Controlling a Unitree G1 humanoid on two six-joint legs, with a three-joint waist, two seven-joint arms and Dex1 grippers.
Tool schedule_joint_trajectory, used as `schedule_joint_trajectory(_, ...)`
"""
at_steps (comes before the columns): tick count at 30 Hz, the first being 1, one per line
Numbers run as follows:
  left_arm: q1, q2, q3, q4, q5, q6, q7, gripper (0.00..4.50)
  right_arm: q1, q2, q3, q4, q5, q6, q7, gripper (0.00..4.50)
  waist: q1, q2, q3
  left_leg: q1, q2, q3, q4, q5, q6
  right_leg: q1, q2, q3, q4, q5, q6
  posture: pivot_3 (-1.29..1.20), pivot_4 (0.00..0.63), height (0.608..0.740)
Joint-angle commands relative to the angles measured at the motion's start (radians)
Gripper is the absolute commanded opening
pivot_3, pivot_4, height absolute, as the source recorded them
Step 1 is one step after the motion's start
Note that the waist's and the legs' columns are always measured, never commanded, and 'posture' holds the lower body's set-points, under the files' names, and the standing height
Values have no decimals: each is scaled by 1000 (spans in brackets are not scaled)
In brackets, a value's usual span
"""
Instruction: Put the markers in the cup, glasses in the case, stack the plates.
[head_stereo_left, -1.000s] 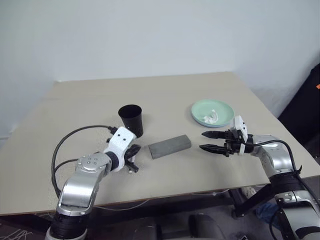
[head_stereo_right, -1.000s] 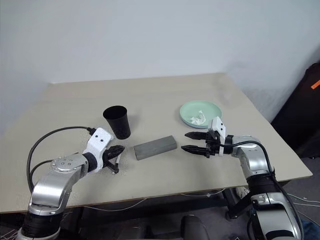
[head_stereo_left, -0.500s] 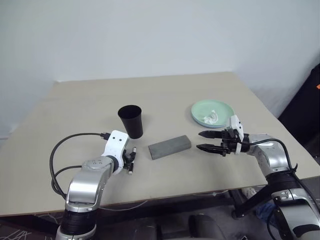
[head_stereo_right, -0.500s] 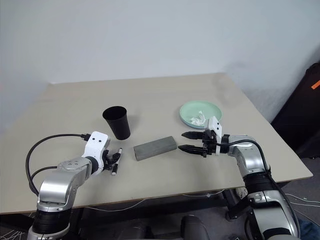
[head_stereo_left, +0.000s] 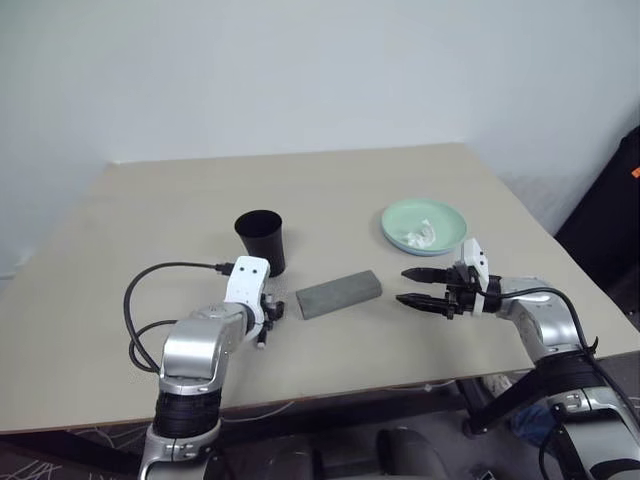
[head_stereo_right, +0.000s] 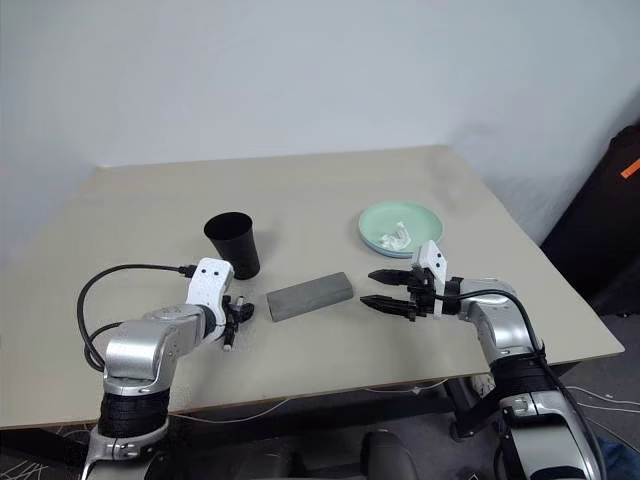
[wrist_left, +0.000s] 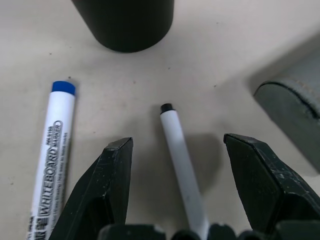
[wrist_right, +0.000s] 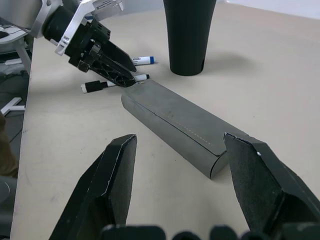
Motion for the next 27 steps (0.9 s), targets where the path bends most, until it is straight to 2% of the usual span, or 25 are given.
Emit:
schedule_joint_trajectory(1,-48,-13,14,-19,0,38,30,3052,-6,-9,-23,-41,7,-12,-12,3019,0,0,0,0,0,0,0,0,0,0,0,0,0,0,0,0,0,733)
schedule_joint_trajectory(5,-56,-23,15,-5,6,57,56,3052,-6,-5,-22,-37,3,-17,-20,3019,-2,0,0,0,0,-1,-1,0,0,0,0,0,-1,0,0,0,0,733)
schedule_joint_trajectory(7,-56,-24,18,-3,2,60,62,2680,-9,-3,-20,-34,2,-20,-24,3019,-2,0,0,0,0,-1,-1,0,0,0,0,0,-1,0,0,0,0,733)
schedule_joint_trajectory(9,-57,-24,21,-1,1,62,67,2165,-11,-2,-19,-30,0,-23,-27,3019,-2,0,0,0,0,-1,-1,0,0,0,0,0,-1,0,0,0,0,733)
schedule_joint_trajectory(15,-49,-35,30,3,-2,61,80,32,-21,1,-17,-17,-5,-33,-32,3019,-2,-1,0,0,0,-2,-1,0,0,0,0,0,-1,0,0,0,0,733)
schedule_joint_trajectory(23,-50,-37,30,-11,-37,52,49,32,-30,3,-17,0,-12,-43,-31,3019,-2,-1,0,0,0,-3,-2,0,0,0,0,0,-1,0,0,0,0,733)
schedule_joint_trajectory(25,-51,-17,13,-27,-58,26,19,32,-32,3,-17,3,-13,-45,-31,3019,-2,-1,0,0,0,-4,-2,0,0,0,0,0,-2,0,0,0,0,733)
schedule_joint_trajectory(27,-47,74,-52,-70,-97,-62,-70,32,-35,3,-16,7,-14,-47,-30,3019,-2,-2,1,0,0,-5,-2,0,0,0,0,0,-2,0,0,0,0,733)
